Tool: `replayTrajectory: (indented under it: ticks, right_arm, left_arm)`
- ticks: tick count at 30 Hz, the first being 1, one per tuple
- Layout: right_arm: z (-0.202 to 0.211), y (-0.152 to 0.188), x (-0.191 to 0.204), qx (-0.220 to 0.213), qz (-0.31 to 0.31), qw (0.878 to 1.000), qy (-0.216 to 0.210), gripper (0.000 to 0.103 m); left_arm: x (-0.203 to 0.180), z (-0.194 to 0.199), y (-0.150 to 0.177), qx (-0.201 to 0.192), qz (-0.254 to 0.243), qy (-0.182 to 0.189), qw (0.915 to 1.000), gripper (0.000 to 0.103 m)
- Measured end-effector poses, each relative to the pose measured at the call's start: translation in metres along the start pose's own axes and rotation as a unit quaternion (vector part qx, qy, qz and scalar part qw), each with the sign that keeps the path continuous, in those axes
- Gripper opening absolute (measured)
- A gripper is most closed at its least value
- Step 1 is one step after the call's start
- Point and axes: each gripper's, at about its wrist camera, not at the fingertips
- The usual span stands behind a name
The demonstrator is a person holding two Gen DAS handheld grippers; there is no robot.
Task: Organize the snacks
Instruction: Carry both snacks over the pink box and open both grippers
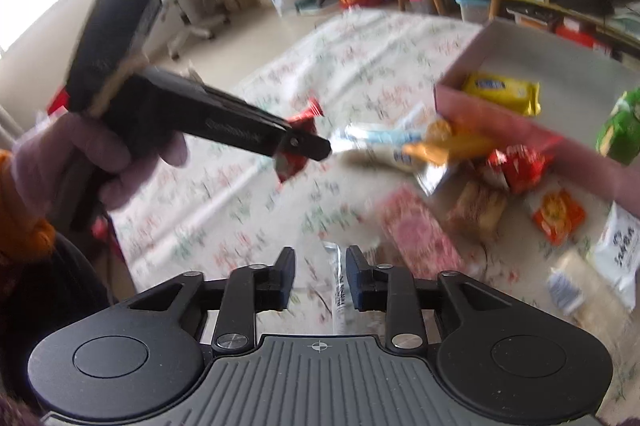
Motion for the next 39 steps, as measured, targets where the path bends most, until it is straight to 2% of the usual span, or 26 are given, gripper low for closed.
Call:
replayTrajectory:
  ticks: [4,6,8,10,11,12,13,15,20,23,30,39]
  right_arm:
    - [-0.015,0.008,-0.003,0.042,0.006,0.999,0.030,0.042]
    - [-0.019,0.011,-0.002,0.051,0.013,0.997,0.048,0.054]
    - [-0.023,0.012,0.000,0.060,0.025,0.996,0.055,0.054]
    - [-0.028,0.015,0.003,0.070,0.034,0.995,0.065,0.054]
    - [-0.032,0.017,0.004,0.075,0.040,0.994,0.072,0.047]
    - [-0.036,0.019,0.006,0.080,0.048,0.992,0.081,0.034]
    - [-0.038,0.020,0.007,0.083,0.055,0.991,0.090,0.029]
    - [-0.037,0.020,0.009,0.078,0.060,0.991,0.091,0.030]
    - [-0.022,0.004,0.006,0.053,0.018,0.997,0.044,0.030]
    - [-0.012,-0.008,0.002,0.033,-0.002,0.999,0.035,0.030]
    - [0.005,-0.034,-0.018,-0.011,-0.031,0.998,0.054,0.030]
    - [0.026,-0.060,-0.072,-0.061,-0.122,0.987,0.081,0.030]
  left_arm:
    - [-0.006,-0.004,0.005,0.014,-0.015,0.004,0.9998,0.027]
    - [-0.009,-0.006,0.007,0.018,-0.021,0.005,0.9996,0.027]
    - [-0.011,-0.007,0.007,0.021,-0.025,0.006,0.9994,0.027]
    - [-0.012,-0.006,0.007,0.021,-0.027,0.007,0.9994,0.027]
    - [-0.012,-0.006,0.007,0.021,-0.028,0.007,0.9994,0.027]
    - [-0.012,-0.006,0.006,0.020,-0.028,0.007,0.9994,0.027]
    - [-0.013,-0.006,0.006,0.019,-0.027,0.006,0.9994,0.027]
    - [-0.012,-0.004,0.005,0.017,-0.025,0.004,0.9995,0.027]
    - [-0.011,0.000,0.001,0.006,-0.022,-0.004,0.9997,0.027]
    - [-0.010,0.003,-0.004,-0.001,-0.017,-0.009,0.9998,0.027]
    - [-0.014,0.001,-0.020,-0.015,-0.010,-0.020,0.9996,0.027]
    - [-0.029,-0.013,-0.047,-0.027,0.012,-0.018,0.9994,0.027]
Point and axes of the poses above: each gripper's, at about its wrist camera, not at the fingertips, and z roughly against the way its jaws point, x to its left, y to its underside, and after that the axes turned 2 degrees about -z, right-handed
